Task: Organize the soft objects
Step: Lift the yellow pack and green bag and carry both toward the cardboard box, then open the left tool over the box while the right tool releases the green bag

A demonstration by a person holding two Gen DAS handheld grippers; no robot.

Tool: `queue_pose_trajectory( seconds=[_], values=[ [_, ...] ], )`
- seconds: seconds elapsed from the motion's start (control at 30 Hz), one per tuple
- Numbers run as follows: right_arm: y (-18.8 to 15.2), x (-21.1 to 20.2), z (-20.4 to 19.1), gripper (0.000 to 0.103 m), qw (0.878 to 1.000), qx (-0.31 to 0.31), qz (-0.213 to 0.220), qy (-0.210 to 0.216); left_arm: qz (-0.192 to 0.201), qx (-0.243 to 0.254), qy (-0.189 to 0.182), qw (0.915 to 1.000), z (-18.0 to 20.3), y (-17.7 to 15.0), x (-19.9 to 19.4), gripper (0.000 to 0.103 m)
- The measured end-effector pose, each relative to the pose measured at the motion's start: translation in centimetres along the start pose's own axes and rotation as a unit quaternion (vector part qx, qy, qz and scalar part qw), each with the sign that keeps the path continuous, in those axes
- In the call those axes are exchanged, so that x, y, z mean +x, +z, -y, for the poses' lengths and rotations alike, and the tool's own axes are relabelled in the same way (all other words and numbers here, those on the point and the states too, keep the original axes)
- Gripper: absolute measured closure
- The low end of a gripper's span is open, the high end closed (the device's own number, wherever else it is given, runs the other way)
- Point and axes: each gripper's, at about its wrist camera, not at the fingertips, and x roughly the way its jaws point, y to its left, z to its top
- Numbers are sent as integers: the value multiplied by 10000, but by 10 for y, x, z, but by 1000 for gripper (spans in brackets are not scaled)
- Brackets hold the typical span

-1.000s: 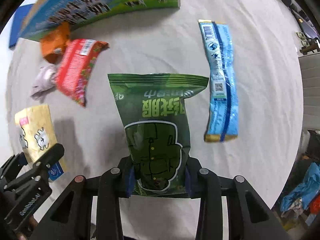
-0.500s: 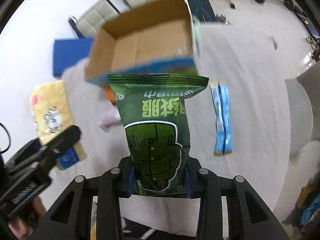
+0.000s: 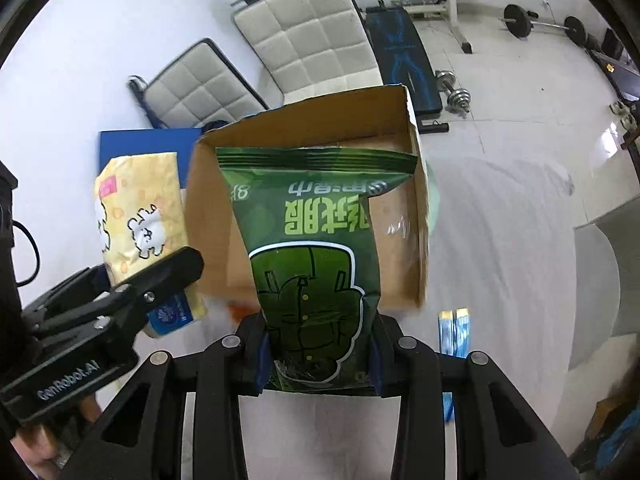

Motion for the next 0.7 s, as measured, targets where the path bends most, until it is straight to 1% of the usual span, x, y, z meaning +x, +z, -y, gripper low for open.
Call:
queue_pose_trajectory(
  seconds=[0.03,0.1,0.2,0.33,0.47,0.53,0.6,0.7],
  values=[
    [15,16,0,64,9999,16,-58,-87,-185,-74,-67,9998,-10,14,18,43],
    [34,39,1,64,9995,15,-138,-287,-347,-198,-172,9991,-20,29,36,43],
    [61,76,1,64,9985,-32,-305,-464,-606,-266,-216,9976,-33,51,66,43],
    [83,119,0,64,9962,-102,-611,-620,-991,-283,-336,9941,-42,71,106,43],
    [94,152,4,64,9930,-43,-844,-830,-1290,-243,-327,9908,-46,79,136,43],
    [101,166,8,64,9918,-25,-886,-918,-1381,-238,-380,9894,-46,79,143,43],
    [107,176,9,63,9912,-28,-866,-1004,-1461,-126,-366,9885,-45,79,150,43],
    [112,189,4,62,9886,-172,-1026,-1091,-1543,-71,-279,9876,-46,84,159,42]
  ],
)
